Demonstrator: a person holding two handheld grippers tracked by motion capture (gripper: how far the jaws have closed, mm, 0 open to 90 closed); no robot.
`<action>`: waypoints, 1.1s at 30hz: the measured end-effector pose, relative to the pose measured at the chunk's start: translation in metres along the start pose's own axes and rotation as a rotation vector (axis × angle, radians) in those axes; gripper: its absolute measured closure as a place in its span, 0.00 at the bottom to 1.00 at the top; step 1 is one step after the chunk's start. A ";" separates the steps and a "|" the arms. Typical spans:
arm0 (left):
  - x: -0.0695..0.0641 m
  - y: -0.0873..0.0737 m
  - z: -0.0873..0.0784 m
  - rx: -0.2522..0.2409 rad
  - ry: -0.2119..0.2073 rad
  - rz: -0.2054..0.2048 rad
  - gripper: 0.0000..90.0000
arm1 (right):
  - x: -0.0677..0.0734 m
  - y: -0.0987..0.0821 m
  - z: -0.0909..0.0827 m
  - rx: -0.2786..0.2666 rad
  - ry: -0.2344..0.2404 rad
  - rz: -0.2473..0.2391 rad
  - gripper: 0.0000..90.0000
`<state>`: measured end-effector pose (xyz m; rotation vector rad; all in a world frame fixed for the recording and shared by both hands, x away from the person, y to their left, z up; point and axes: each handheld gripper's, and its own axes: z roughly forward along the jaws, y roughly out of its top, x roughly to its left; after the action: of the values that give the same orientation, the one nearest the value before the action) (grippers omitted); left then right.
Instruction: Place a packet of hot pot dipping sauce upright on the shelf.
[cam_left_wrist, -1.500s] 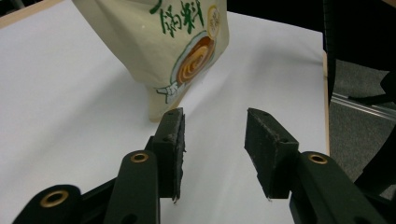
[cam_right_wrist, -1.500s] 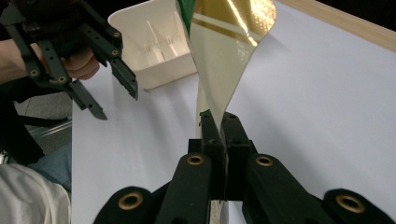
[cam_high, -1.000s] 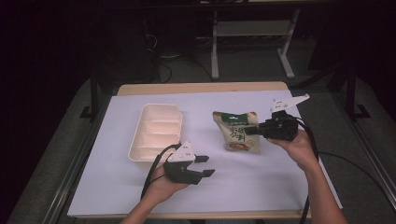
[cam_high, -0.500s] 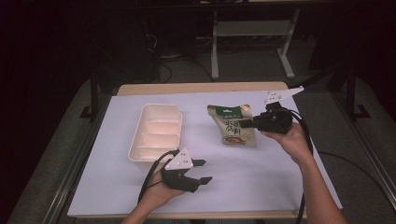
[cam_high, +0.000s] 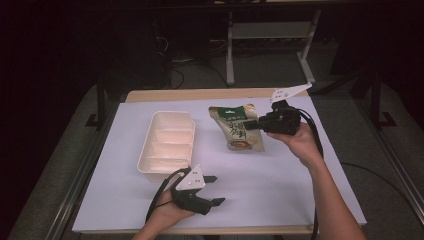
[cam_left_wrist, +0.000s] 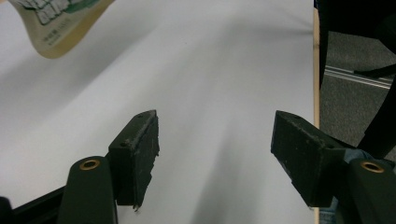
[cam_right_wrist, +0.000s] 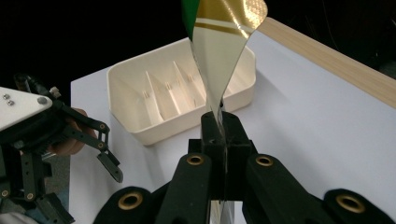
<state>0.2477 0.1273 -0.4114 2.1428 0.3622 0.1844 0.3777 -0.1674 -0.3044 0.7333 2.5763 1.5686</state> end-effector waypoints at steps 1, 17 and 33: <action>0.000 -0.001 0.000 -0.003 -0.001 -0.001 0.35 | 0.000 0.001 0.001 -0.002 0.002 -0.004 1.00; -0.007 -0.011 0.003 0.006 -0.017 0.011 0.32 | 0.010 0.032 0.032 -0.007 0.035 -0.036 1.00; -0.007 -0.020 -0.002 0.001 -0.012 0.008 0.31 | 0.017 0.048 0.059 -0.030 0.075 -0.051 1.00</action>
<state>0.2368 0.1372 -0.4264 2.1452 0.3472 0.1755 0.3969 -0.0935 -0.2890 0.6130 2.5944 1.6468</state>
